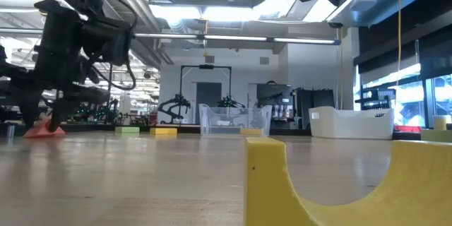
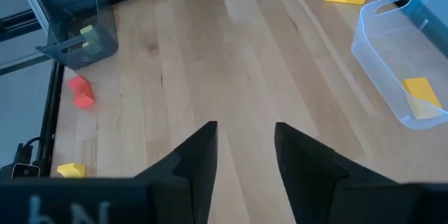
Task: Sort & place blocks by color
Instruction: Put the top left orange block into the white bin
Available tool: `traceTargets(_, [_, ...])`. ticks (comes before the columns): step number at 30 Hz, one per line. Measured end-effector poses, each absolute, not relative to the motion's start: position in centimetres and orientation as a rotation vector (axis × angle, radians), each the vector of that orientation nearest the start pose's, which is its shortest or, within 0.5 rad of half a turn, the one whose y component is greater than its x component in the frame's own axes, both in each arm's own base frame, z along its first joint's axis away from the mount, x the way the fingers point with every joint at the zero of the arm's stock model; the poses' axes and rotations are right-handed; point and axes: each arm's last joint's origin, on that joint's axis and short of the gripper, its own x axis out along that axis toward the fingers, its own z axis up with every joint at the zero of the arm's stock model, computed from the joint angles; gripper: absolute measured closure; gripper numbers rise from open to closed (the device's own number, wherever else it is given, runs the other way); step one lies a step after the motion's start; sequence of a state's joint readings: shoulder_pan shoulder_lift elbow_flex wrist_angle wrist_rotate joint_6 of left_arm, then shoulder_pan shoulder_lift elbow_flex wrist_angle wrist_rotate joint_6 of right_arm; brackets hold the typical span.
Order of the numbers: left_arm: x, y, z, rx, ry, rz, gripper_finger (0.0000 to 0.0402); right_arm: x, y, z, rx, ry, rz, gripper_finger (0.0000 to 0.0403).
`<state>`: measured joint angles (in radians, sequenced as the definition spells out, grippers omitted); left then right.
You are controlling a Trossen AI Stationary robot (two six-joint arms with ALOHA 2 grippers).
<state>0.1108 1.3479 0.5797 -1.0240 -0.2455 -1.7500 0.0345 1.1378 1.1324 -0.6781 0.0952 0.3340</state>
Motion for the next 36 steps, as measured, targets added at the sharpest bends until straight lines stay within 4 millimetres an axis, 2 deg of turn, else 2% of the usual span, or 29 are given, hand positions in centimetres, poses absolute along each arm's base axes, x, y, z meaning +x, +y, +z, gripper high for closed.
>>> traceTargets(11, [14.9,2.4,12.7,-1.094,1.027,1.662,0.0239,22.9,0.5,34.1,0.276,0.665,-0.171,0.026])
traceTargets(22, [14.7,2.4,12.6,-1.068,1.047,1.641,0.0242,22.9,0.5,34.1,0.279,0.665,-0.171,0.026])
traceTargets(29, [15.0,2.3,12.4,-1.066,1.083,1.568,0.0302,22.9,0.5,34.1,0.277,0.666,-0.171,0.026])
traceTargets(36, [16.7,2.5,13.3,-1.014,1.118,1.391,0.0379,22.9,0.5,34.1,0.258,0.667,-0.164,0.026])
